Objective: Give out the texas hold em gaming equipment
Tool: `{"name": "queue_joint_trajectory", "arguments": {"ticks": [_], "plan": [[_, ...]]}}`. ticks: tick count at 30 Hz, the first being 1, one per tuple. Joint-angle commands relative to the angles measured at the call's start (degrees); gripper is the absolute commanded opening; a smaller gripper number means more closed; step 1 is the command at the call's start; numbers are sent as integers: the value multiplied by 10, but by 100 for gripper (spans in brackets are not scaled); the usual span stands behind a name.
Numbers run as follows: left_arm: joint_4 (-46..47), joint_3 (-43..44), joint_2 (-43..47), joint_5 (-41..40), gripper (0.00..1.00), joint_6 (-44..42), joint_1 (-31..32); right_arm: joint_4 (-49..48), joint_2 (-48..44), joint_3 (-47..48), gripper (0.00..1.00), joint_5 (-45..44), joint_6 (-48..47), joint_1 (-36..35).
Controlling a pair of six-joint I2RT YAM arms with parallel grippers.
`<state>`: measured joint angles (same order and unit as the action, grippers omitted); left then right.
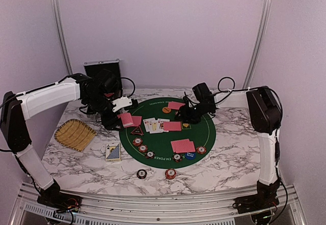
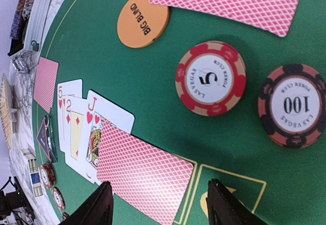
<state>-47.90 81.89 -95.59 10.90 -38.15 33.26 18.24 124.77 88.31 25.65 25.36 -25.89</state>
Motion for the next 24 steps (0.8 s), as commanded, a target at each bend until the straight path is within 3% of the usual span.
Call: {"name": "queue_joint_trajectory", "arguments": {"ticks": [1, 6, 13, 16, 24], "plan": [[3, 3, 11, 8, 0, -2, -1, 54, -28, 31, 62, -53, -31, -10], [3, 1, 13, 8, 0, -3, -1, 24, -64, 18, 65, -23, -7, -11], [4, 3, 9, 9, 0, -3, -1, -131, -124, -48, 87, 113, 95, -39], [4, 5, 6, 11, 0, -3, -1, -209, -119, -59, 88, 170, 154, -60], [4, 8, 7, 14, 0, -2, -1, -303, -72, -37, 88, 242, 232, -132]]}}
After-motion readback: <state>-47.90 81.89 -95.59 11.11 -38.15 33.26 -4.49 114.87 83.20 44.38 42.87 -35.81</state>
